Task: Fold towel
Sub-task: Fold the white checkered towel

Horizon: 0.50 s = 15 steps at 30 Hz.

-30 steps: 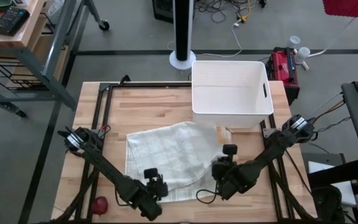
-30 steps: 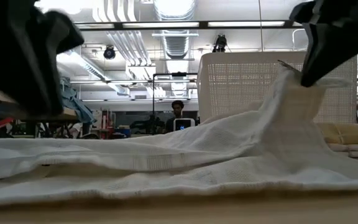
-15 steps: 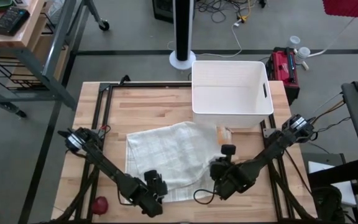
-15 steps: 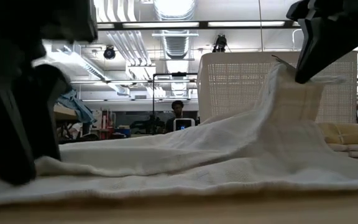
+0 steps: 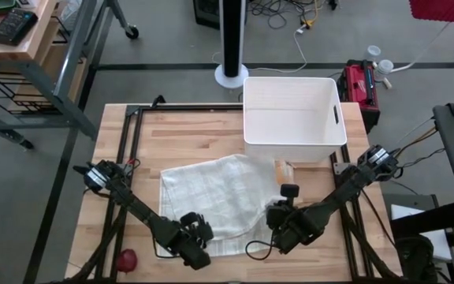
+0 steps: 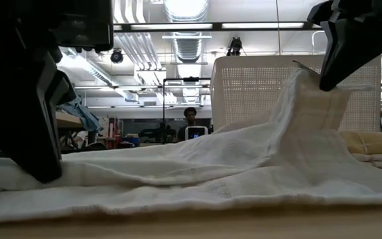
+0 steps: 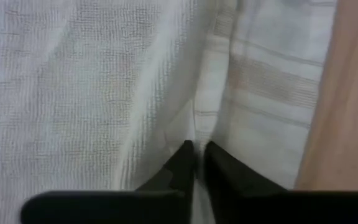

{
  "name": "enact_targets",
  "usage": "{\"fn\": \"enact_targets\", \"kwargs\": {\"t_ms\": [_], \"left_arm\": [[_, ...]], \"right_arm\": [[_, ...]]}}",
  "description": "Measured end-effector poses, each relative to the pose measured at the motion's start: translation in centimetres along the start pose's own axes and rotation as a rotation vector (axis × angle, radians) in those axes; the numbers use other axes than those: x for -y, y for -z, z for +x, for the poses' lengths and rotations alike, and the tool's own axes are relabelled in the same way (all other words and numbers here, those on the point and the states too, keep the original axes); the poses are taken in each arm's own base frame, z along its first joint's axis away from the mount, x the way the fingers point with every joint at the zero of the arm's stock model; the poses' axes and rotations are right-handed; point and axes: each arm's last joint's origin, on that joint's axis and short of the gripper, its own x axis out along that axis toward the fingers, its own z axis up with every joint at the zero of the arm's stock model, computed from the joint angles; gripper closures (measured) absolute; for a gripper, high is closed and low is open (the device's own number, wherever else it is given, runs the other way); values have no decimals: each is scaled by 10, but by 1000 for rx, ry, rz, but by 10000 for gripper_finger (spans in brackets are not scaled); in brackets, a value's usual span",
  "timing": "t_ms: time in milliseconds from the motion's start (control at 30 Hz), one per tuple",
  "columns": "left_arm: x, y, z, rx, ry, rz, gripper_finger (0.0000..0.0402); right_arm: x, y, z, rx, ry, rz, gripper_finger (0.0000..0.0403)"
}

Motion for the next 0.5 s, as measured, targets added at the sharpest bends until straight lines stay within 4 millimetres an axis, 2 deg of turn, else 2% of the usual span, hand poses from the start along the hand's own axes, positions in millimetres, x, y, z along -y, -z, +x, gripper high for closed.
{"fn": "enact_targets", "kwargs": {"t_ms": [67, 233, 500], "left_arm": [[1, -1, -2, -2, -1, -5, 393], [4, -6, -13, -34, -40, 11, 400], [4, -16, -64, -138, -257, 110, 401]], "right_arm": [[0, 0, 0, -2, -2, 1, 403], [1, 1, 0, -16, -1, -4, 403], [5, -7, -15, -19, -53, 17, 403]]}}
